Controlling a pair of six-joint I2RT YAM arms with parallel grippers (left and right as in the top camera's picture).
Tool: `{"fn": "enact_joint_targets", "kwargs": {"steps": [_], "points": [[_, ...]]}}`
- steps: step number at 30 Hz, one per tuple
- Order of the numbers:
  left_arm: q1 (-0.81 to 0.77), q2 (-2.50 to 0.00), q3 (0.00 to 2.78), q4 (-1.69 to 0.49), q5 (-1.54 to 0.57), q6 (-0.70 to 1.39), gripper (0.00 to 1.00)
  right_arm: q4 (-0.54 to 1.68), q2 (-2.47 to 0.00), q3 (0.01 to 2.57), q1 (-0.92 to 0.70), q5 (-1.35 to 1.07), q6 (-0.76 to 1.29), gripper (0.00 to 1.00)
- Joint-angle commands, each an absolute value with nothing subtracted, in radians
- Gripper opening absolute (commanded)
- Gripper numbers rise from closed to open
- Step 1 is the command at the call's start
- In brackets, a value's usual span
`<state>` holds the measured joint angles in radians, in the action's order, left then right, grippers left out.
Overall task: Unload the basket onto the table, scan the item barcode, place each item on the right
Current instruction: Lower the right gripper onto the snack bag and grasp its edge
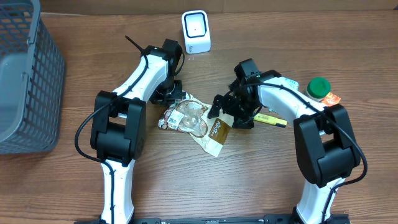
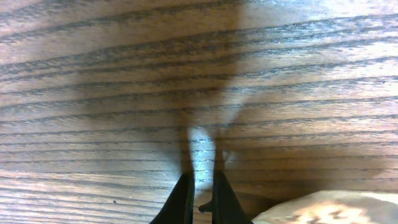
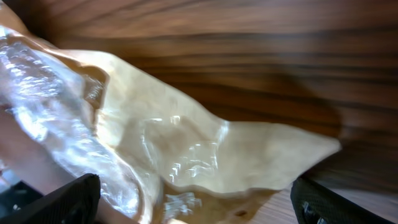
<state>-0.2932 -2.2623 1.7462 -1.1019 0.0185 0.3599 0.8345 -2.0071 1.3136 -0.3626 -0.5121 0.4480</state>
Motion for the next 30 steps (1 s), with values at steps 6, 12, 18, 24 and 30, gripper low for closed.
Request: {"fn": "enact_joint_targets", "kwargs": {"steps": [6,12,18,24,30], "points": [[-0.296,-2.272,1.725,-1.1,0.007,0.363,0.04,0.624,-2.053,1.227,-0.373,-0.783,0.471,0.88],[-0.296,-2.272,1.725,-1.103,0.007,0.363,0.04,0.495,-2.056,1.223,-0.373,-0.857,0.464,0.71],[-0.296,-2.272,1.725,-1.102,0.007,0.363,0.04,0.454,-2.056,1.223,-0.373,-0.872,0.464,0.54],[-0.296,-2.272,1.725,-1.102,0.007,0.363,0.04,0.38,-2.056,1.223,-0.373,-0.936,0.44,0.36],[-0.296,-2.272,1.725,-1.091,0.007,0.363,0.04,0.369,-2.056,1.223,-0.369,-0.937,0.374,0.15]]}}
